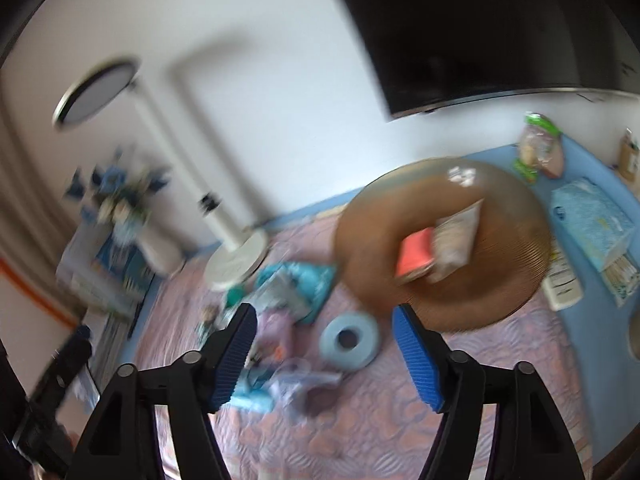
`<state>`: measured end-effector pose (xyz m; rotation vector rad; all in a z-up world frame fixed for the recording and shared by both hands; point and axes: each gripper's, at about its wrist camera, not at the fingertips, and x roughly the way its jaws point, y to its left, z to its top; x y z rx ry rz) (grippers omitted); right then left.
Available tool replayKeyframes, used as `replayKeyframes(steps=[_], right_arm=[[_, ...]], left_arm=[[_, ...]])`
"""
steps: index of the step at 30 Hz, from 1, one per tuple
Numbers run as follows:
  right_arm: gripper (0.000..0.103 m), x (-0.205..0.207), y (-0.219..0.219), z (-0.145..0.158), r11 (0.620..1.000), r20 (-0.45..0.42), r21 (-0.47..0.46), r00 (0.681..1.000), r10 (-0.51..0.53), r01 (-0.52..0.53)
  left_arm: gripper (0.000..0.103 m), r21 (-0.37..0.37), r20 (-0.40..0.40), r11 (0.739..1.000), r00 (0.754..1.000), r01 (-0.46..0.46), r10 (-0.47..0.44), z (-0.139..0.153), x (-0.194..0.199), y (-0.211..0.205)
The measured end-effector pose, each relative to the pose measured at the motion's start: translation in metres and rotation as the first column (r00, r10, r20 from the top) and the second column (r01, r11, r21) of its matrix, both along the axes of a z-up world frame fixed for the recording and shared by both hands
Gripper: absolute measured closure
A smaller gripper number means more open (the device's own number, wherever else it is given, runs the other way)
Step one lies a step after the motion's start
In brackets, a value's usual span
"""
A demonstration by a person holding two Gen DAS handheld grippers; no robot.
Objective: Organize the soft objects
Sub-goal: 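Carry the pouch and bag to the amber bowl and open both tools, then grasp the white plush toy with the left tool while the right tool grasps the white shirt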
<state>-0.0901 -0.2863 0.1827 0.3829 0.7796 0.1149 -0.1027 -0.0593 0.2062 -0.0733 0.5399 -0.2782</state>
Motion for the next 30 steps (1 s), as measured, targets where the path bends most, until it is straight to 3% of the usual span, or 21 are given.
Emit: replayKeyframes(steps=[5,10,14,16,20,24,27,30], right_arm=[[0.024,-0.018,0.041,-0.037,0.998,0.022,-0.058,0.999,0.038,-0.037],[0.024,-0.016,0.056,-0.081,0.995,0.058,-0.091,0.998,0.034,-0.028],[0.024,-0.01,0.055,-0.111,0.984,0.062,-0.179,0.998,-0.004,0.015],[0.024,-0.006,0.048,-0.122,0.988,0.041,-0.154,0.999,-0.017,0.023],[0.02,-0.002,0.03,-0.125,0.997,0.034,-0.07,0.999,-0.034,0.037],[0.02,-0.003,0.028,-0.127,0.998,0.03,-0.051,0.999,-0.031,0.033],[0.02,-0.003,0.035,-0.127,0.997,0.021,-0.073,1.0,-0.003,0.005],[0.02,-0.003,0.039,-0.126,0.996,0.022,-0.093,1.0,0.008,-0.006]], left_arm=[[0.023,0.016,-0.057,0.988,0.986,-0.156,0.157,-0.036,-0.017,0.064],[0.023,0.0,-0.171,0.976,0.962,-0.218,0.215,-0.075,-0.015,0.105],[0.023,0.065,-0.094,0.963,0.959,-0.262,0.268,-0.05,-0.034,0.132],[0.023,0.095,-0.043,0.945,0.948,-0.312,0.317,-0.028,-0.05,0.149],[0.023,0.115,-0.021,0.918,0.923,-0.38,0.384,-0.006,-0.066,0.174],[0.023,0.085,-0.037,0.934,0.936,-0.347,0.351,-0.02,-0.057,0.165],[0.023,0.038,-0.085,0.967,0.963,-0.253,0.255,-0.065,-0.029,0.141],[0.023,0.022,-0.135,0.982,0.973,-0.188,0.189,-0.117,0.0,0.119]])
